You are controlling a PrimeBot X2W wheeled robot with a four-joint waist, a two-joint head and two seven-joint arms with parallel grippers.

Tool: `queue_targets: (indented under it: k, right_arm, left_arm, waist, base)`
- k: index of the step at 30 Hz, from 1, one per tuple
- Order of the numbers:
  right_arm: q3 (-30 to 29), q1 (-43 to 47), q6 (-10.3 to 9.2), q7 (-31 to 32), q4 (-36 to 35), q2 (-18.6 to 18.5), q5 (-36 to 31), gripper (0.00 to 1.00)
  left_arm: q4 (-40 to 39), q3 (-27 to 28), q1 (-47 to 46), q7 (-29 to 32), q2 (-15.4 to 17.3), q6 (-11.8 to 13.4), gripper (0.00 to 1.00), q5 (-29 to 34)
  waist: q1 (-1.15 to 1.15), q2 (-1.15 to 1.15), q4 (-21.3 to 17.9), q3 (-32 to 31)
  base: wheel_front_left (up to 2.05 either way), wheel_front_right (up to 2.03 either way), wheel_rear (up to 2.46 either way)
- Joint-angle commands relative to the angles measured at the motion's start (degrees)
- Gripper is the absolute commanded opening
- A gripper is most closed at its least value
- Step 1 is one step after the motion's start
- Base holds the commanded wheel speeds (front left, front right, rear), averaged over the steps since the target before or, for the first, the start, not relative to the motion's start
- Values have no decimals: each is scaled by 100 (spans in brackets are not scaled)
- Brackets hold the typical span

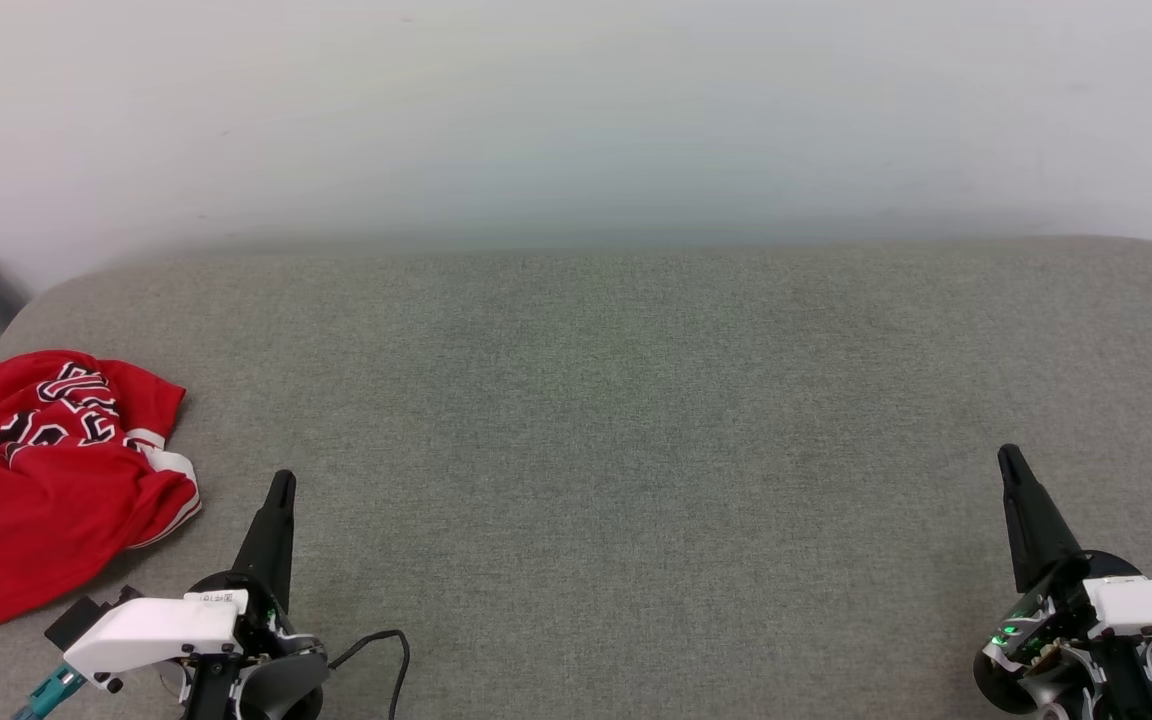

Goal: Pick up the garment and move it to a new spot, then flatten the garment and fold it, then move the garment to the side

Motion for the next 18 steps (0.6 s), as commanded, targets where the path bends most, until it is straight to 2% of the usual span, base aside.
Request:
queue_targets:
  k: [1, 18]
  right_arm:
    - [-2, -69, -2, 4, 6, 22, -31, 0]
    - [0, -69, -2, 2, 6, 22, -30, 0]
  left_arm:
    - [-1, 6, -37, 6, -8, -13, 0, -12]
    - [-1, 6, -37, 6, -8, -13, 0, -12]
  waist:
    - [0, 0, 0, 0]
    - [0, 0, 0, 0]
  base:
    - [0, 0, 0]
    - [0, 0, 0]
